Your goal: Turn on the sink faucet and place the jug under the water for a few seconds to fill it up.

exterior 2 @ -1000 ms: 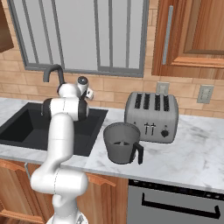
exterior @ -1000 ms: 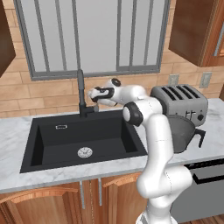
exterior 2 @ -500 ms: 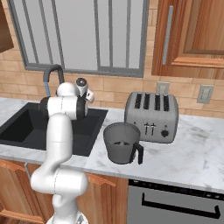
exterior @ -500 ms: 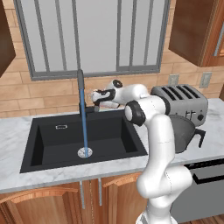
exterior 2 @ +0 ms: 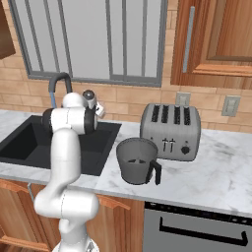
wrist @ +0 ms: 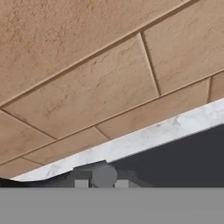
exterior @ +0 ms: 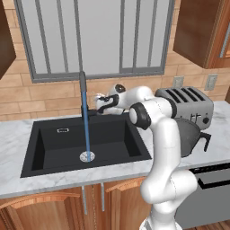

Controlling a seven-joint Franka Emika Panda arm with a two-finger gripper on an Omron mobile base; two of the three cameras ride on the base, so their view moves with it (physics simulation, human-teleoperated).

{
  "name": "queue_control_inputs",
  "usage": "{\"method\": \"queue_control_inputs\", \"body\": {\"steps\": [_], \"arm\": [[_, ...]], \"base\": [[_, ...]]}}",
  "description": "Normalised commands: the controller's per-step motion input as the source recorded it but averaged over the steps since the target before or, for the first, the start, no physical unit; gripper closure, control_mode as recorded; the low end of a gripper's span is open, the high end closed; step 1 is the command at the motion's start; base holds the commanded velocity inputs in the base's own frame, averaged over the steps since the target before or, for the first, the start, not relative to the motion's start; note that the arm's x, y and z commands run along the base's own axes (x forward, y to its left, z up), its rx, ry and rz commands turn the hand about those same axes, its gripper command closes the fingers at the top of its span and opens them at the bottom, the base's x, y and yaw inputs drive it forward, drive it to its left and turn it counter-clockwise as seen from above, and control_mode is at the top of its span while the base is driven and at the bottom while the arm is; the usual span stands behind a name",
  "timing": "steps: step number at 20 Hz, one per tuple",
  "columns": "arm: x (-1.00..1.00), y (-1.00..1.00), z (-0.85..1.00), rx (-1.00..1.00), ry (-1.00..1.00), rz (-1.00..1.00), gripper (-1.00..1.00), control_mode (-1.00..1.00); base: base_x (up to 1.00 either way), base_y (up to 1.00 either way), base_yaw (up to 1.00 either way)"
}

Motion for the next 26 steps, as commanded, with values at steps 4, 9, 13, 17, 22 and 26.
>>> {"method": "queue_control_inputs", "body": {"steps": [4, 9, 13, 17, 22, 26], "arm": [[0.0, 0.0, 0.0, 0.0, 0.0, 0.0, -1.0, -1.0], [0.0, 0.0, 0.02, 0.0, 0.0, -0.01, -1.0, -1.0], [0.0, -0.01, 0.22, 0.01, 0.0, -0.05, -1.0, -1.0], [0.0, -0.01, 0.43, 0.02, 0.0, -0.06, -1.0, -1.0], [0.0, -0.03, 0.53, 0.02, 0.0, -0.07, -1.0, -1.0], [-0.14, -0.09, 0.59, 0.03, 0.0, -0.07, -1.0, -1.0]], "base": [[0.0, 0.0, 0.0], [0.0, 0.0, 0.0], [0.0, 0.0, 0.0], [0.0, 0.0, 0.0], [0.0, 0.0, 0.0], [0.0, 0.0, 0.0]]}}
